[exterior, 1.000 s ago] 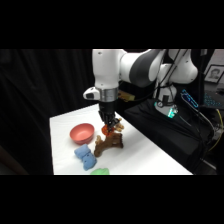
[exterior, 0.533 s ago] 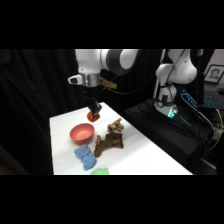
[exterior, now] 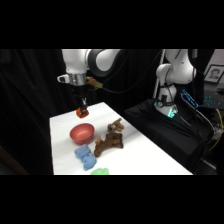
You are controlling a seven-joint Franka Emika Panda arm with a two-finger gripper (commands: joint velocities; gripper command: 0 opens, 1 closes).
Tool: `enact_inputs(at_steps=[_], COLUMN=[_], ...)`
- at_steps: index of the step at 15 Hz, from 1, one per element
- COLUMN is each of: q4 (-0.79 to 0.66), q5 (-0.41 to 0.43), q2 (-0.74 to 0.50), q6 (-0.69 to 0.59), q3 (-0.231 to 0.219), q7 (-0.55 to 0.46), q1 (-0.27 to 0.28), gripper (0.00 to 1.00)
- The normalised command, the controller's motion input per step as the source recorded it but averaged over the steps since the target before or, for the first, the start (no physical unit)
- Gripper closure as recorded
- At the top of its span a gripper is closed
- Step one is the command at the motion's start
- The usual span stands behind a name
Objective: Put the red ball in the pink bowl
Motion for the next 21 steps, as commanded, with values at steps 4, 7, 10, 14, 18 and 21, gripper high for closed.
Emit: enact_inputs(at_steps=[4,7,10,14,18,21], q4=[0.39,0.3,0.25,0.2,0.2,0.22], q5=[0.156,0.154,0.126,0.108,0.114,0.094], q2=[0.34,0.28,0.25,0.24,0.22,0.19], q6=[-0.02,0.01,0.04,0.07,0.12,0.1], q3=[0.015,0.045,0.057,0.066,0.077,0.066], q7=[-0.15,-0.14,-0.11,-0.09,-0.1,-0.09], q1=[-0.088,-0.079,-0.068,-0.069,-0.092,-0.098], gripper=[0.97,0.97,0.97,0.97,0.98,0.98])
